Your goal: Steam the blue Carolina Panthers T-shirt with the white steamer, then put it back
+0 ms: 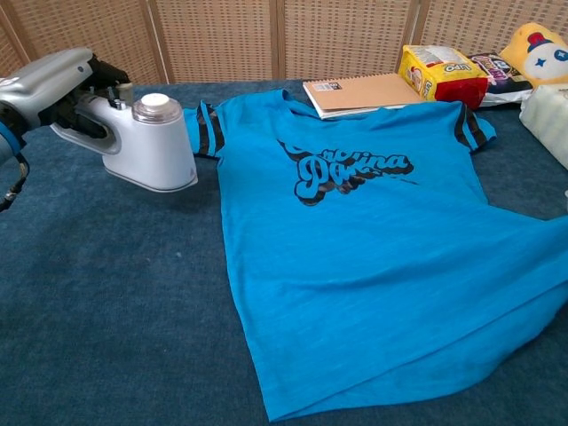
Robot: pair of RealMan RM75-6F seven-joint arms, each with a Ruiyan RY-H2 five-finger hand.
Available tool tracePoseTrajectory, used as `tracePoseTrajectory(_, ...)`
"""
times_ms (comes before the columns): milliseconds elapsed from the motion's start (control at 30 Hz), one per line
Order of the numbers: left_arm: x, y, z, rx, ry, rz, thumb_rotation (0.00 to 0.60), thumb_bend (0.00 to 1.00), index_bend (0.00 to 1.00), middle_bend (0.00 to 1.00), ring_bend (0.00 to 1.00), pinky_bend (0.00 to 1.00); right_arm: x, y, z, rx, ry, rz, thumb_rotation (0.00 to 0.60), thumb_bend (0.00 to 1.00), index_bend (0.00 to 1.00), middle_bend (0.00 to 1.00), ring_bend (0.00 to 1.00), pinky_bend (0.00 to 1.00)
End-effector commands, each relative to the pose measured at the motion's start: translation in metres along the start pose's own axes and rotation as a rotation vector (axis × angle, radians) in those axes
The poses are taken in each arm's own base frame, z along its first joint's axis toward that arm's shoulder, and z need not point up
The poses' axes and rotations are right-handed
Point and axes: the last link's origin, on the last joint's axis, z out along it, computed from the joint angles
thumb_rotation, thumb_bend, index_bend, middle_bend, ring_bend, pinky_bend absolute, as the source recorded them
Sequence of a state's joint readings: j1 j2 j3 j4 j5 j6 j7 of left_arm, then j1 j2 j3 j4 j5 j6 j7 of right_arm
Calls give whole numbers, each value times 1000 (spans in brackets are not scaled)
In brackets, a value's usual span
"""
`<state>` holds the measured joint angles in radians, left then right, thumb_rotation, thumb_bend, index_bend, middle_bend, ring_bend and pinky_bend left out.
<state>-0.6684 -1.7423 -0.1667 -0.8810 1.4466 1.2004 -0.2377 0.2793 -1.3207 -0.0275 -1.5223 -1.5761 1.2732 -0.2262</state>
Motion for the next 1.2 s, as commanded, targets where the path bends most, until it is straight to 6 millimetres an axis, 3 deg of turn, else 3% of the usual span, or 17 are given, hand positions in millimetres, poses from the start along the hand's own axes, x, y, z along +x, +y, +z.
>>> tracePoseTrajectory(33,-6,14,7,-16,9,-19,600,451,602,700,609,709,0,0,-1,0,-2,1,600,696,578,583,635,775)
tracePoseTrajectory(567,-68,90,38,-135,-35,-14,600,448,602,700,609,709,1,3,-6,-12,-6,18,600,697,580,584,636,775)
tracePoseTrajectory(1200,-104,160,40,-268,-72,-57,600,440,601,700,609,709,1,4,-9,-18,-15,24,600,696,584,589,639,778)
